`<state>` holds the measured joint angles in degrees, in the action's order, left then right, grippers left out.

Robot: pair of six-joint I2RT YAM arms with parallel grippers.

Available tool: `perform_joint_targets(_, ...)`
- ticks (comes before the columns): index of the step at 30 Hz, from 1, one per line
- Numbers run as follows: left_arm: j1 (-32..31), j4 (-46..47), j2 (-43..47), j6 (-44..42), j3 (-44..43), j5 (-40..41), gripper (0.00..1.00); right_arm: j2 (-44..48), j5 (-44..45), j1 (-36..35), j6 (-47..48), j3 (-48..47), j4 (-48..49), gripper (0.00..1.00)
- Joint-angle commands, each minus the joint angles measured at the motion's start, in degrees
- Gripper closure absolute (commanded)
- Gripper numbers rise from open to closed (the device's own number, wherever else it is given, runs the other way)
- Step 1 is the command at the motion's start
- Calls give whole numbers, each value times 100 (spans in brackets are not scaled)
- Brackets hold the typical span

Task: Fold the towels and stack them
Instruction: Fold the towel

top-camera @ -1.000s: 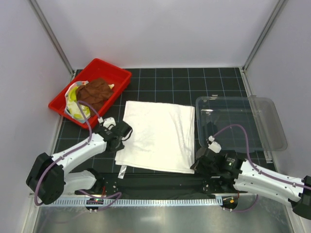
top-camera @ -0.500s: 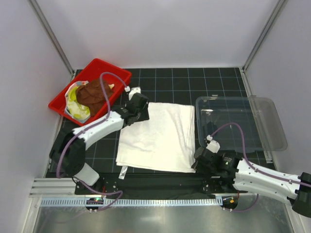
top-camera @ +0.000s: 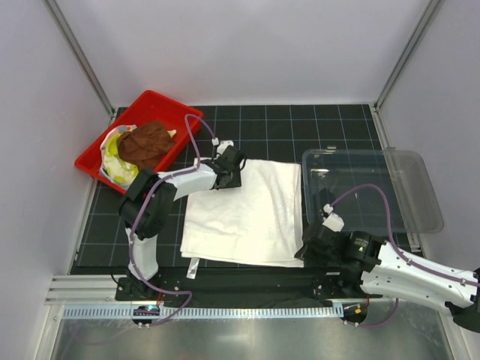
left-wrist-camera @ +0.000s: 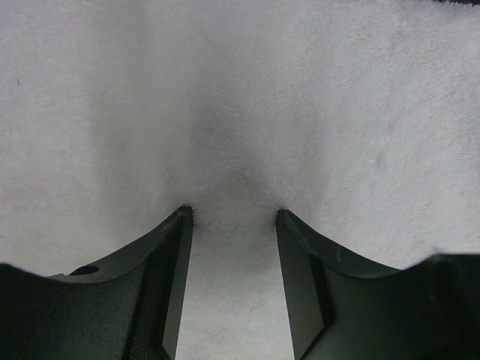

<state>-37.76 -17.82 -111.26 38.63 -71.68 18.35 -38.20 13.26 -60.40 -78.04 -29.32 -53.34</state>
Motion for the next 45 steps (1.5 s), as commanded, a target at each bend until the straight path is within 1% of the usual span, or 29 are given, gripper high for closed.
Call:
perform_joint_targets(1,67,156,-124,285,426,-244,47,84,-34,-401,-728,398,-327,99)
perform_joint_targets(4,67,244,34,303,558,-297,47,-39,-192,-559,-905,917,111,99)
perform_joint_targets(7,67,183,254,233,611,-262,45,-170,-34,-622,-1073,1165,254,99)
perform_joint_targets(12,102,7,465,197,620,-183,44,-503,256,-657,-1081,1043,298,98)
perform_joint_targets(13,111,-63,465,197,611,-156,43,-574,256,-657,-1073,1016,298,95)
perform_joint_targets(14,119,-115,465,223,611,-121,43,-645,265,-657,-1090,981,289,86)
perform_joint_targets(15,128,-203,448,224,611,-69,43,-758,265,-657,-1056,885,315,80)
perform_joint_targets(17,146,-230,448,224,629,-51,42,-803,318,-666,-1021,736,272,73)
perform_joint_targets(19,146,-204,500,250,716,-42,42,-795,536,-666,-871,376,79,69)
perform_joint_targets(20,155,-186,518,259,743,-42,41,-795,616,-657,-810,227,-78,63)
perform_joint_targets(22,172,-169,544,276,778,-33,41,-777,809,-666,-590,-248,-220,57)
perform_joint_targets(23,207,-195,536,294,787,-33,41,-786,862,-657,-511,-397,-273,52)
perform_joint_targets(27,339,-275,570,347,883,-51,41,-891,1240,-657,16,-1179,-335,45)
perform_joint_targets(28,348,-257,623,347,910,-59,41,-926,1319,-648,330,-1312,-317,41)
perform_joint_targets(29,357,-239,658,347,980,-68,41,-1057,1624,-640,542,-1626,-239,41)
perform_joint_targets(30,357,-213,685,347,1007,-77,40,-1145,1741,-579,797,-1812,-186,40)
perform_joint_targets(31,357,-213,763,355,1024,-94,40,-1277,1864,-247,1460,-2005,-142,41)
perform_joint_targets(32,366,-239,790,373,1024,-69,40,-1409,1882,78,1841,-2216,-80,42)
perform_joint_targets(33,374,-361,825,399,1024,-16,40,-1767,1360,490,2376,-2601,216,44)
perform_joint_targets(34,383,-414,852,408,1024,11,39,-1953,955,1556,2807,-2744,419,48)
perform_joint_targets(35,401,-458,869,434,1024,37,39,-2129,594,1975,3438,-2885,752,50)
perform_joint_targets(36,470,-563,852,443,990,46,39,-2618,77,2371,3723,-3182,894,51)
perform_joint_targets(37,497,-582,852,452,998,2,39,-2893,11,2619,3952,-3385,948,52)
perform_joint_targets(38,524,-582,878,452,1007,-50,39,-3243,28,2900,4372,-3857,948,53)
perform_joint_targets(39,533,-591,896,461,1007,-68,39,-3560,37,3007,4559,-4079,940,53)
perform_joint_targets(40,533,-591,913,470,1016,-60,39,-4198,-163,3104,4744,-4273,966,55)
perform_joint_targets(41,541,-591,931,470,1016,-51,39,-4483,-261,3270,4876,-4458,1044,57)
perform_joint_targets(42,541,-573,931,478,998,-59,39,-5008,-488,3324,5130,-4764,1106,58)
perform_joint_targets(45,541,-608,913,479,937,-103,38,-5653,-412,3447,5351,-5241,1203,61)
